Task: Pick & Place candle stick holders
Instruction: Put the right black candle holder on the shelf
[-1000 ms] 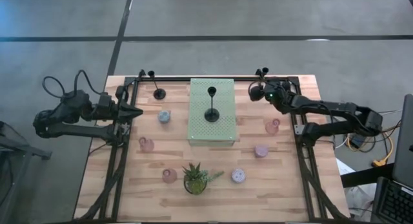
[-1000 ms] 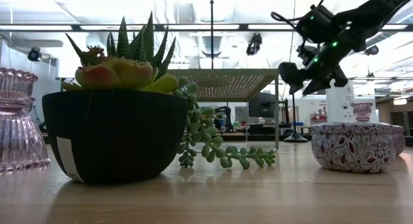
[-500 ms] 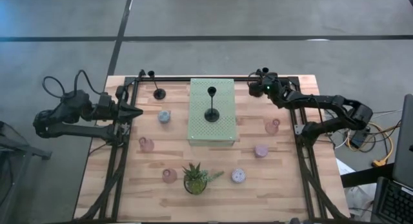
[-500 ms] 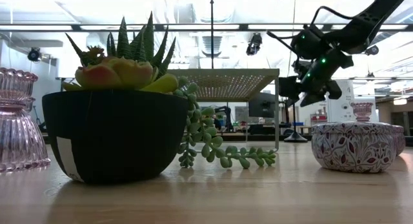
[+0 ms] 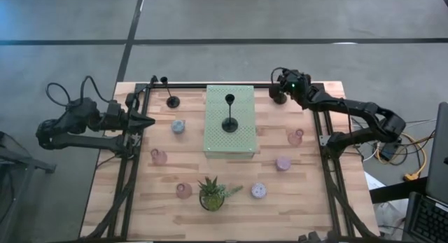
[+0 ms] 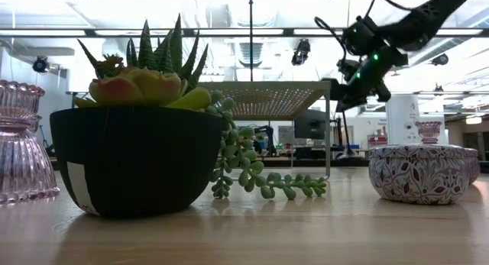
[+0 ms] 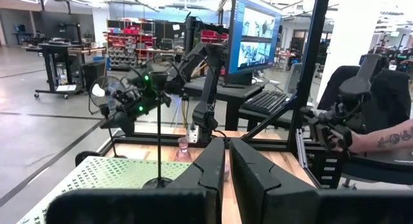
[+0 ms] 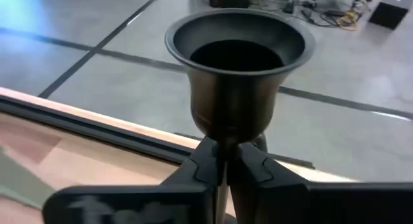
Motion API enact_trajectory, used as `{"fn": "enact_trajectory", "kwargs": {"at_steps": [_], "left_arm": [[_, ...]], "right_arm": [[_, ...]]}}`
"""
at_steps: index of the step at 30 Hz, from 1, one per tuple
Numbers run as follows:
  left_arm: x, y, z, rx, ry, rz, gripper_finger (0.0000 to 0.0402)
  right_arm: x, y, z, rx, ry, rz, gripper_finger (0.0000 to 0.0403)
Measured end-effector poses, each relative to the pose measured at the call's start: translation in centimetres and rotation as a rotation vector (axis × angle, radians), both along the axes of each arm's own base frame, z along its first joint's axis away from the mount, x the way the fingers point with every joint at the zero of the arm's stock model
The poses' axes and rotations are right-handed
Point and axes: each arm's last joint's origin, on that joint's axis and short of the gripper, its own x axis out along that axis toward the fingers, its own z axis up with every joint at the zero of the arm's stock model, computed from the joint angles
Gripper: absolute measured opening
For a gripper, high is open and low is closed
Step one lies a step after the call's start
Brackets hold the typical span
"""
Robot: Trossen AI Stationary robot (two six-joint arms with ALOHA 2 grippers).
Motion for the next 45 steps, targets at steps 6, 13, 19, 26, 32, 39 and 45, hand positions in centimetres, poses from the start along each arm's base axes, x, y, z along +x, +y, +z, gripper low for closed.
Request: {"fn": "enact_trajectory", "kwargs": {"at_steps": [6,13,19,26,32,39,45], "left_arm": [[0.0,0.0,0.0,0.0,0.0,0.0,0.003],[0.0,0.0,0.0,0.0,0.0,0.0,0.003],[0.0,0.0,0.0,0.0,-0.001,0.0,0.003],[0.0,0.0,0.0,0.0,-0.001,0.0,0.003],[0.0,0.0,0.0,0.0,-0.001,0.0,0.003],[0.0,0.0,0.0,0.0,0.0,0.0,0.003],[0.0,0.0,0.0,0.0,0.0,0.0,0.003]], "right_arm": [[0.5,0.3,5.8,-0.061,0.077,0.095,0.0011],[0.5,2.1,14.1,-0.096,0.0,0.269,0.001],[2.0,4.1,18.0,-0.127,-0.112,0.489,0.0009],[5.2,4.5,17.3,-0.098,-0.082,0.582,0.0009],[7.7,4.3,16.2,-0.126,-0.078,0.635,0.0009],[9.6,3.8,14.8,-0.121,-0.058,0.671,0.0009],[10.8,3.2,13.4,-0.1,-0.037,0.678,0.0009]]}}
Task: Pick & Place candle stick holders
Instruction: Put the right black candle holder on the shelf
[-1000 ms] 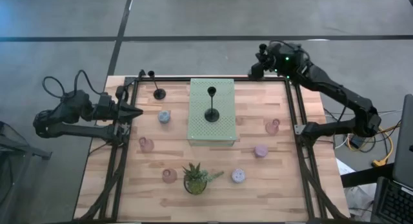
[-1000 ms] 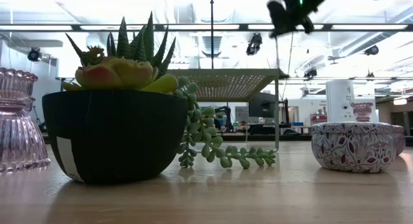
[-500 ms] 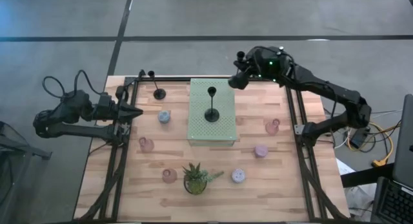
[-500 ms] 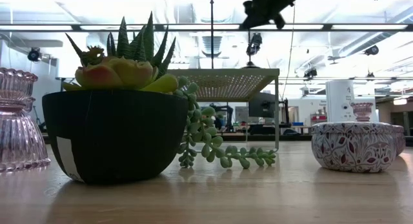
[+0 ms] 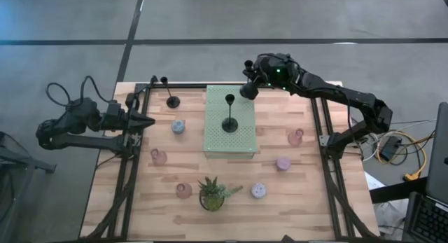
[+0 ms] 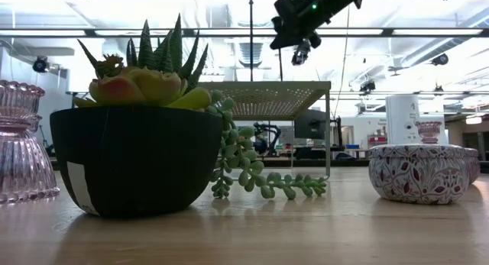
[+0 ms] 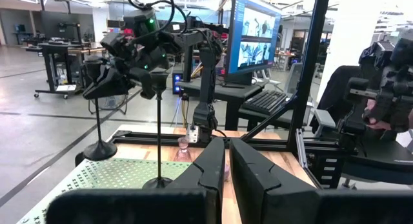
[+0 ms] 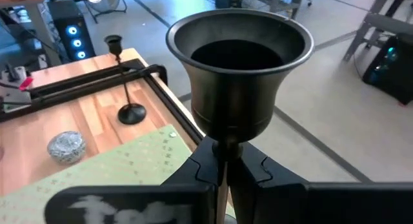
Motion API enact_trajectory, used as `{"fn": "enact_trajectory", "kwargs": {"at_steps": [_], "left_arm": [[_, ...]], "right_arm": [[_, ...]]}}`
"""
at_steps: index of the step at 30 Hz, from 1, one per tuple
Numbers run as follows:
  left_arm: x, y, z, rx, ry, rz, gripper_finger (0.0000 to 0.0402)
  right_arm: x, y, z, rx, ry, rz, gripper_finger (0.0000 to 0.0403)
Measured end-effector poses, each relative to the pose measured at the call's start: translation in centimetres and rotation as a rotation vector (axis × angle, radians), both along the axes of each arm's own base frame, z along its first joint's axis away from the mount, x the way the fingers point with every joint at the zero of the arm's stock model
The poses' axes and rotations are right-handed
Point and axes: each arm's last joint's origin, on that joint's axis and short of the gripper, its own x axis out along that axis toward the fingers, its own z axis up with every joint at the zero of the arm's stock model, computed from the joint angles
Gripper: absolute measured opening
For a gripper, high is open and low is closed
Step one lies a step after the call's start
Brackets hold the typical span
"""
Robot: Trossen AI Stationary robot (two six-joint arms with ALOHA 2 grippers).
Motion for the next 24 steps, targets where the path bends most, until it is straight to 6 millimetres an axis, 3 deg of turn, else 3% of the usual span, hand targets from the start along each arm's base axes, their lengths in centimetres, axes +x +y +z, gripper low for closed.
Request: {"fn": "enact_trajectory", "kwargs": {"at_steps": [10,24], "left_arm": [[0.0,0.0,0.0,0.0,0.0,0.0,0.003],[0.0,0.0,0.0,0.0,0.0,0.0,0.003]], "right_arm": [[1.0,-0.5,-1.0,0.011,0.003,0.016,0.0008],[1.0,-0.4,-2.7,0.036,-0.015,0.007,0.0008]]}}
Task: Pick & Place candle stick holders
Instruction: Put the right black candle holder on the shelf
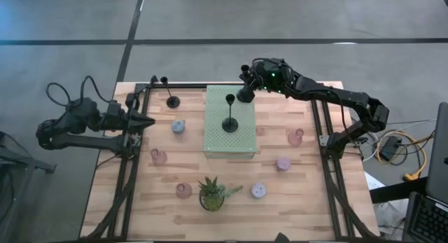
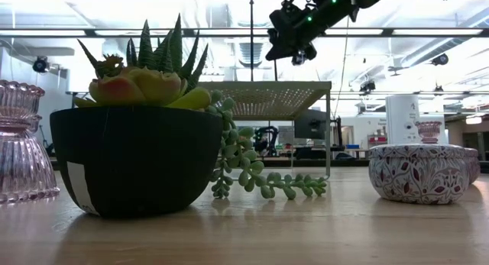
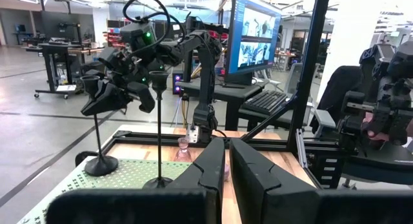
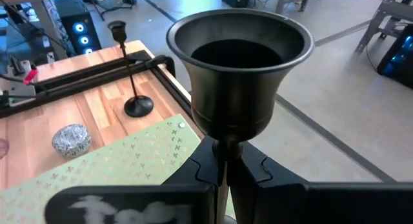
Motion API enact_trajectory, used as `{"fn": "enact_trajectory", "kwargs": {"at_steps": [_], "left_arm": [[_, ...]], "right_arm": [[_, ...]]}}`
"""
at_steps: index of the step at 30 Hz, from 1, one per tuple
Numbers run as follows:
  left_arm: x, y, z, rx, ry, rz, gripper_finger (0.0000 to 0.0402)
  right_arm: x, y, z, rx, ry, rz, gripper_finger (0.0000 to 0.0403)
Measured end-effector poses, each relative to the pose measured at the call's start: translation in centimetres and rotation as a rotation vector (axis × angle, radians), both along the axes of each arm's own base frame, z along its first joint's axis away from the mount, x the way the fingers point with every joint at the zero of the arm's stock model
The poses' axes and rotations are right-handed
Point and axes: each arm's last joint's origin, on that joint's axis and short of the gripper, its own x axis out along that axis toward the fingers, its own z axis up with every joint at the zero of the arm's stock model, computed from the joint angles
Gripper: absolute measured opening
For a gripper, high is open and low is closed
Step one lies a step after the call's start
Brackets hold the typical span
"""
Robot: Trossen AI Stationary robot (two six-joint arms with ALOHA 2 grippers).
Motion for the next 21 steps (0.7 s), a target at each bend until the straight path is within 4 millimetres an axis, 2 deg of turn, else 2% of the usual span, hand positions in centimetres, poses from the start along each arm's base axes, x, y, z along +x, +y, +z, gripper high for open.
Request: {"fn": "enact_trajectory", "kwargs": {"at_steps": [15,21], "left_arm": [[0.0,0.0,0.0,0.0,0.0,0.0,0.003],[0.0,0.0,0.0,0.0,0.0,0.0,0.003]], "right_arm": [[-0.04,0.02,-0.13,0.0,0.004,0.002,0.0009],[-0.05,0.03,-0.16,0.002,0.008,0.003,0.0028]]}}
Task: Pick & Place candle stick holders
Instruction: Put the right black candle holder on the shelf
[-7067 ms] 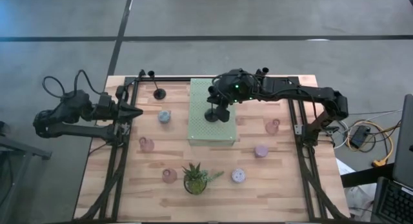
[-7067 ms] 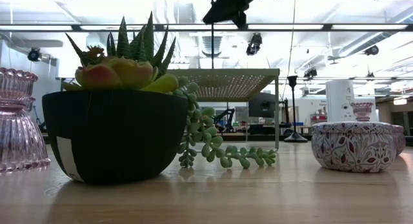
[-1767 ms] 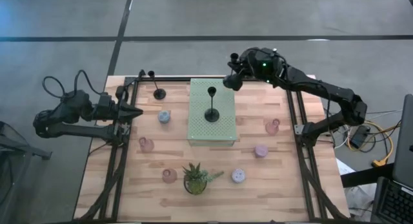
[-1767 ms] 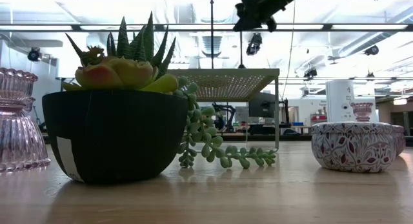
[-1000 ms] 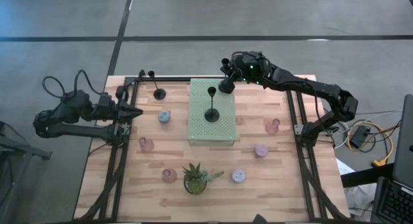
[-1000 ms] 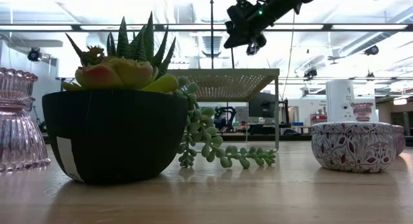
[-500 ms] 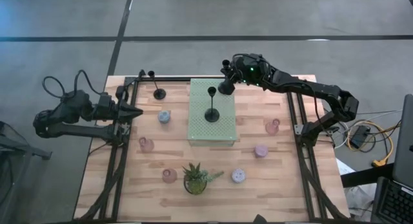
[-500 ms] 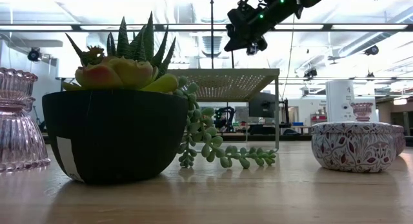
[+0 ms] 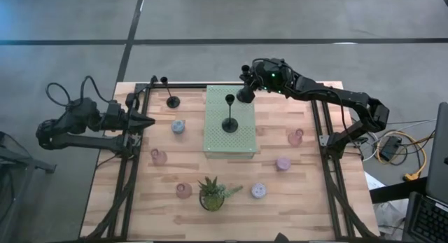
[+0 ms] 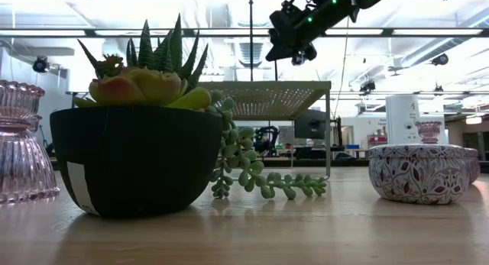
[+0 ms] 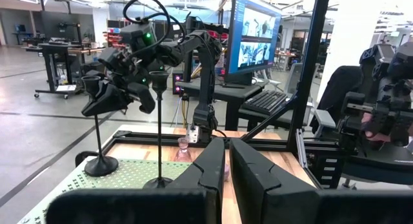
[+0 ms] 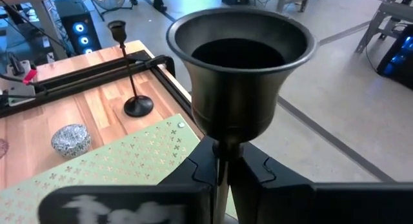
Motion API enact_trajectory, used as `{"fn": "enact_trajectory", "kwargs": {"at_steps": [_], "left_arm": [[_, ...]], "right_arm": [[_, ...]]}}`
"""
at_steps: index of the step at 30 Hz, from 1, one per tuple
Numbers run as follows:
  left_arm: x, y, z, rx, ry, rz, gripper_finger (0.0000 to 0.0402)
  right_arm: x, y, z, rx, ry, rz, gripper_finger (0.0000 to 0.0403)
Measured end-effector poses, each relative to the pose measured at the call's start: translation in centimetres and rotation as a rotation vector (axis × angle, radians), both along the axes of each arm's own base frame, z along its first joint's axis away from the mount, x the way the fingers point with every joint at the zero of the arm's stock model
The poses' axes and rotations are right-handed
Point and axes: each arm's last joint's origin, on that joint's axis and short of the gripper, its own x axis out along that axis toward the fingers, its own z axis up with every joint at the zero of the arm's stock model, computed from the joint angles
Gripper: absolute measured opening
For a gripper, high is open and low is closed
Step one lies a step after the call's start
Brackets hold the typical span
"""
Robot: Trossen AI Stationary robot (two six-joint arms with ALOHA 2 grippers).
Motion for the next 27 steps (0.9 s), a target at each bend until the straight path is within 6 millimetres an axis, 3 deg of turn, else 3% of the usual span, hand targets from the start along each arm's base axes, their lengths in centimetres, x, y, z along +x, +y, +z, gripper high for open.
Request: {"fn": "enact_trajectory", "kwargs": {"at_steps": [10,20,27], "left_arm": [[0.0,0.0,0.0,0.0,0.0,0.0,0.003],[0.0,0.0,0.0,0.0,0.0,0.0,0.003],[0.0,0.0,0.0,0.0,0.0,0.0,0.003]], "right_arm": [[-0.08,0.04,-0.17,0.009,0.023,0.002,0.0067],[-0.15,0.07,-0.06,0.014,0.04,0.0,0.0162],[-0.65,0.33,0.47,0.0,0.161,0.032,0.0207]]}}
